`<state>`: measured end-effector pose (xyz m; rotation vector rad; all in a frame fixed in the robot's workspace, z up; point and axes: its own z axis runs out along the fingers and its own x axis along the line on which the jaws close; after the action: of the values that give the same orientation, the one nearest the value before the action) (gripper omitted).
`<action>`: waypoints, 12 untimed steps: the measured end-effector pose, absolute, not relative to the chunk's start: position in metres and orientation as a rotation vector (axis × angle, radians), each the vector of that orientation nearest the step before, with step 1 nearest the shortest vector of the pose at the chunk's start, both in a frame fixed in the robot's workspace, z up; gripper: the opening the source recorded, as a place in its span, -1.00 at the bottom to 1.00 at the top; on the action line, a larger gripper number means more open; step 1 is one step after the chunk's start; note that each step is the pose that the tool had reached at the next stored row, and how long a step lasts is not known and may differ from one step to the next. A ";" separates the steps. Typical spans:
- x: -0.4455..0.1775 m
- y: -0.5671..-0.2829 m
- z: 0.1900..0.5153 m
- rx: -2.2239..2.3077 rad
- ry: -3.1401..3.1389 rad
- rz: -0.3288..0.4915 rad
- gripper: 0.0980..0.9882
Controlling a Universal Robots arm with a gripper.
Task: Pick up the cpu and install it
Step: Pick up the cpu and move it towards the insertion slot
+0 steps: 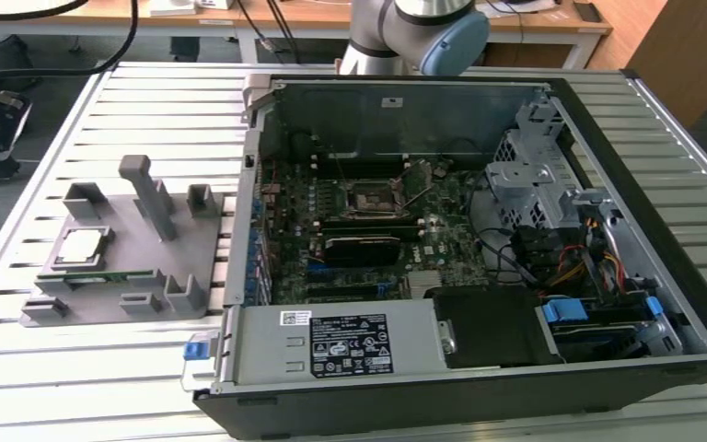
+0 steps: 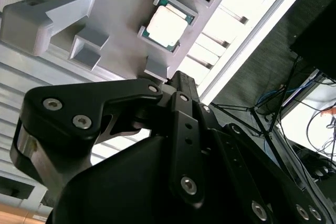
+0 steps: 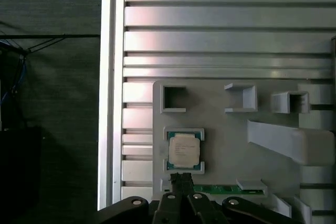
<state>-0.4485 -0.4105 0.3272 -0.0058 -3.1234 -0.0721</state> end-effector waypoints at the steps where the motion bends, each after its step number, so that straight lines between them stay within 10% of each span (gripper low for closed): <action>1: -0.448 -0.411 0.326 0.002 -3.123 -0.072 -0.98; 12: -0.446 -0.410 0.317 0.043 -3.122 -0.072 -0.30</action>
<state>-0.4461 -0.4105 0.3174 0.0434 -3.1223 -0.0716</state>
